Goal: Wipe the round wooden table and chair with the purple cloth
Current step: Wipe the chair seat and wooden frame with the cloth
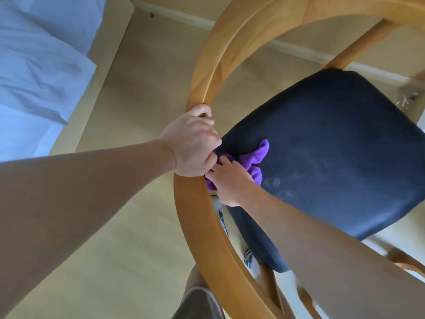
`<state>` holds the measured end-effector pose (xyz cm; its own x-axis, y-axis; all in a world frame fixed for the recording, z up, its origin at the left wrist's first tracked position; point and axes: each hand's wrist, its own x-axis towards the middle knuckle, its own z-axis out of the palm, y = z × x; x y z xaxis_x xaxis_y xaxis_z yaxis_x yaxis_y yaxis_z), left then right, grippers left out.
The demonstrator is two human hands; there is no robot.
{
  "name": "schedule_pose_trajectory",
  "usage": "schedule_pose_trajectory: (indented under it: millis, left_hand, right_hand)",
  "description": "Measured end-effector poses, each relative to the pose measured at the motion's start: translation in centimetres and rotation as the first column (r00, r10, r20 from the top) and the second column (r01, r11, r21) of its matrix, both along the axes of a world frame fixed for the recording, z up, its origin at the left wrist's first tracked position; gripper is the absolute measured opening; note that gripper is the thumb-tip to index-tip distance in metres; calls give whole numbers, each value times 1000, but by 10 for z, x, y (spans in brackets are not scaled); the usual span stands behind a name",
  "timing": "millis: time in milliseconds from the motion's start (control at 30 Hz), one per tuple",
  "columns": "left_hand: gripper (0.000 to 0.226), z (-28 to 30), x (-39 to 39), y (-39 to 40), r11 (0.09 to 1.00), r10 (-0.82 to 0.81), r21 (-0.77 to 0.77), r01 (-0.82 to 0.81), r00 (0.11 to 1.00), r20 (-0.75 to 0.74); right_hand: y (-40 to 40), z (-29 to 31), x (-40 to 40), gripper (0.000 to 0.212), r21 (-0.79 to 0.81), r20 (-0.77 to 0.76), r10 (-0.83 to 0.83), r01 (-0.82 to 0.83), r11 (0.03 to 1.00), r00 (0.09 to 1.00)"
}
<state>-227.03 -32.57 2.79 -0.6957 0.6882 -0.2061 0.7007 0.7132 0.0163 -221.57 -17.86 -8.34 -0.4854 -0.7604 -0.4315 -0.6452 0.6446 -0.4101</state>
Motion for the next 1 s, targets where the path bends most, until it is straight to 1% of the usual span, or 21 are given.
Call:
schedule_pose_trajectory:
  millis: [67,100,167,233,300,367,400,467,500,600,667,767,867,933,1000]
  left_hand:
    - [22,2,-2,1,1000,11,12,-12,999,32]
    - [22,4,-3,1,1000,16,12,-17,999,34]
    - [24,3,-3,1,1000,11,5,-11,999,33]
    - [25,2,-2,2,1000,1,6,-1,1000,23]
    - [26,2,-1,1,1000,13,-5,-12,1000,20]
    - [25,3,0,1,1000,29,-7,-29,999,42]
    - [25,4,-1,2,1000,29,-3,-28,999,29]
    - [24,4,-1,3,1000,23,6,-23,1000,17]
    - [24,4,0,2,1000,25,12,-26,999,26]
    - [24,2,1,2,1000,23,14,-23,1000,16]
    - [24,2,0,1,1000,25,8,-25,1000,10]
    - [24,3,-1,1,1000,11,5,-11,1000,10]
    - [25,3,-1,1,1000,1,25,-2,1000,15]
    - [26,2,-1,0,1000,3,13,-3,1000,19]
    - [27,2,-1,0,1000,0,10,0,1000,22]
  right_hand:
    - [16,-13,22,44,56,-49,22,-19,998,999]
    - [23,-16,33,46,65,-43,23,-21,998,999]
    - [38,-15,51,40,78,8,71,-72,994,997]
    - [48,-9,62,27,103,105,140,-151,983,985]
    - [39,1,57,15,185,200,130,-168,968,971]
    - [13,9,44,16,238,234,85,-142,961,968]
    - [0,10,39,18,219,196,84,-128,967,977]
    - [-15,2,34,26,109,31,69,-72,991,997]
    - [-15,-4,34,32,67,-28,34,-32,997,999]
    - [1,-23,43,52,114,-98,-32,43,993,995]
    - [6,-27,48,55,126,-93,-39,50,991,995]
    - [24,-22,59,46,108,-25,22,-19,994,999]
    - [71,-12,71,32,59,107,138,-145,988,985]
    - [96,-6,77,26,73,183,185,-201,977,966]
    - [105,0,73,17,115,232,199,-230,966,952]
